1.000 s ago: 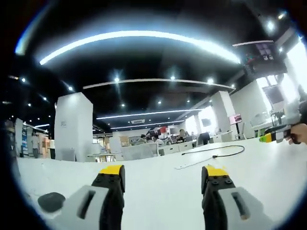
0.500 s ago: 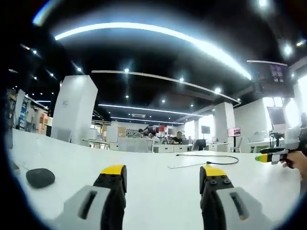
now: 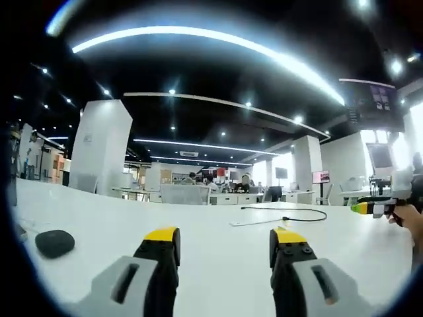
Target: Locate the USB plug end of the data cable currently connected to the USB port on the desk. Grip the plug, withdraw it from the port, and place it onto the desktop.
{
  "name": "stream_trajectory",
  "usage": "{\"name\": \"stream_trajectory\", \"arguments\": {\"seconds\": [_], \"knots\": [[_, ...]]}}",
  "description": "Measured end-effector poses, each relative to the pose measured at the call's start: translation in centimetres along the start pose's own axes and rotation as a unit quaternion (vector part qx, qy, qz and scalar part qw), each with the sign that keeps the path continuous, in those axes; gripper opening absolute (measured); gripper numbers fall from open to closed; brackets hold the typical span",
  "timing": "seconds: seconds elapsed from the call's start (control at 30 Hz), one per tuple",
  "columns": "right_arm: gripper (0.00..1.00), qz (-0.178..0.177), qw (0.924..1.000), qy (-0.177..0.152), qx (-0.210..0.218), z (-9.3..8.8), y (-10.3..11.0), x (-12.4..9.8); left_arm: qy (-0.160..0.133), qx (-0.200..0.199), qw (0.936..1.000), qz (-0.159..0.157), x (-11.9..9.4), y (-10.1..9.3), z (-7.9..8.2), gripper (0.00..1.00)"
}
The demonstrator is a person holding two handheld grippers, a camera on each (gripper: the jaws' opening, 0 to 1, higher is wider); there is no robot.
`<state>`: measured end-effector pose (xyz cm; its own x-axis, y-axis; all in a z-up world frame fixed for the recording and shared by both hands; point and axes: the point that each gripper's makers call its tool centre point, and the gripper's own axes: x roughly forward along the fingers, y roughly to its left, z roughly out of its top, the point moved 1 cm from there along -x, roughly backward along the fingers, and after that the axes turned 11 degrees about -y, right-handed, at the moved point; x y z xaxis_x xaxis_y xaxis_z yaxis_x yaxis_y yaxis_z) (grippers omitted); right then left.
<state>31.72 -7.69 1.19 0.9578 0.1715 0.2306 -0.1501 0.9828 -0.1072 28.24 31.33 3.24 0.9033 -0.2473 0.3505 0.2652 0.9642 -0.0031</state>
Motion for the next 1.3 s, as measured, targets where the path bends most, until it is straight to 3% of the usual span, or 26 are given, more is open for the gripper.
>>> {"name": "stream_trajectory", "arguments": {"seconds": [0.13, 0.33, 0.6, 0.67, 1.0, 1.3], "knots": [[0.56, -0.001, 0.9999, 0.011, 0.000, -0.9, 0.1, -0.2, 0.007, 0.025, 0.9996, 0.008, 0.0, 0.5, -0.4, 0.56], [0.57, 0.000, 0.9999, 0.004, 0.010, -0.5, 0.3, 0.0, -0.004, 0.042, 0.9989, 0.020, -0.2, 0.9, 0.3, 0.57], [0.59, -0.007, 0.9997, -0.011, 0.020, -0.6, 0.5, -0.1, -0.017, 0.027, 0.9993, 0.020, -0.1, 0.6, 0.2, 0.58], [0.59, -0.009, 0.9996, -0.012, 0.024, -0.7, 0.4, -0.3, -0.010, 0.022, 0.9995, 0.021, 0.0, 0.7, -0.5, 0.58], [0.58, -0.024, 0.9984, -0.041, 0.031, 0.2, -0.5, -0.8, -0.009, 0.028, 0.9995, 0.016, 0.1, 0.4, -0.9, 0.57], [0.62, -0.025, 0.9987, -0.039, -0.022, 0.1, 0.2, -0.9, -0.012, 0.037, 0.9992, 0.007, 0.1, 0.0, -0.8, 0.57]]}}
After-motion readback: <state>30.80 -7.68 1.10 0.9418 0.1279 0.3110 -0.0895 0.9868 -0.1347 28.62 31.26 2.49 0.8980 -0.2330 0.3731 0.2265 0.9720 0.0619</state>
